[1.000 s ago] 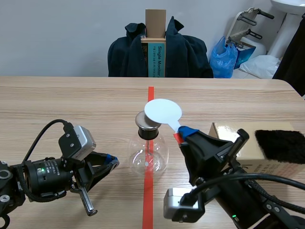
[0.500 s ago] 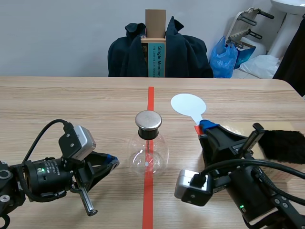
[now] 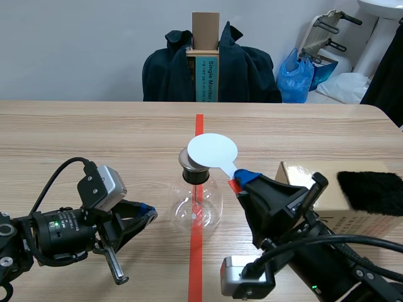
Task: Do the electroscope experiment.
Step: 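Move the plate toward and away from the electroscope, then hold the plate still at the electroscope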
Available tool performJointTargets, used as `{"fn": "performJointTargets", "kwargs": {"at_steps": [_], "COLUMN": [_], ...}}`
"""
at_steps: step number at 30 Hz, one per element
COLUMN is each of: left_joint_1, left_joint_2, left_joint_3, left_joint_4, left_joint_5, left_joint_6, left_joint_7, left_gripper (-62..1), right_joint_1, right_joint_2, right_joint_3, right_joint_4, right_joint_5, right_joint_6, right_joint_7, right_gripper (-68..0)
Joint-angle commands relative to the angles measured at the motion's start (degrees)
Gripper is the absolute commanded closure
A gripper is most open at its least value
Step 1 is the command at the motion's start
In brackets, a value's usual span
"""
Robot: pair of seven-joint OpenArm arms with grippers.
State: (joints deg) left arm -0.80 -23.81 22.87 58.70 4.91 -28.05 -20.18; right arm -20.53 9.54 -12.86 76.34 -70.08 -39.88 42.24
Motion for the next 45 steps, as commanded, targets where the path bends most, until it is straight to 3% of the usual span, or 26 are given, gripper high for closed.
{"fn": "performJointTargets", "kwargs": {"at_steps": [1, 11, 45], "left_joint_1": [-0.33, -0.33, -0.33], "left_joint_2": [0.13, 0.13, 0.13], "left_joint_3": [-0.28, -0.28, -0.28], "left_joint_4": [0.87, 0.87, 0.87], "left_joint_5": [-0.76, -0.76, -0.76], "left_joint_6": [0.09, 0.09, 0.09], "left_joint_7": [-0.98, -0.98, -0.98], "left_gripper": [-1.9, -1.9, -1.9], "right_joint_1": [0.7, 0.7, 0.7], "right_joint_2": [0.44, 0.44, 0.44], "right_joint_3": [0.15, 0.15, 0.15], "right_joint_4": [0.96, 0.96, 0.96], "right_joint_5": [0.59, 0.59, 0.59], "right_joint_6": [-0.85, -0.85, -0.85], "right_joint_7": [1.25, 4.9, 4.87], "right_gripper": [-0.8, -0.8, -0.8]}}
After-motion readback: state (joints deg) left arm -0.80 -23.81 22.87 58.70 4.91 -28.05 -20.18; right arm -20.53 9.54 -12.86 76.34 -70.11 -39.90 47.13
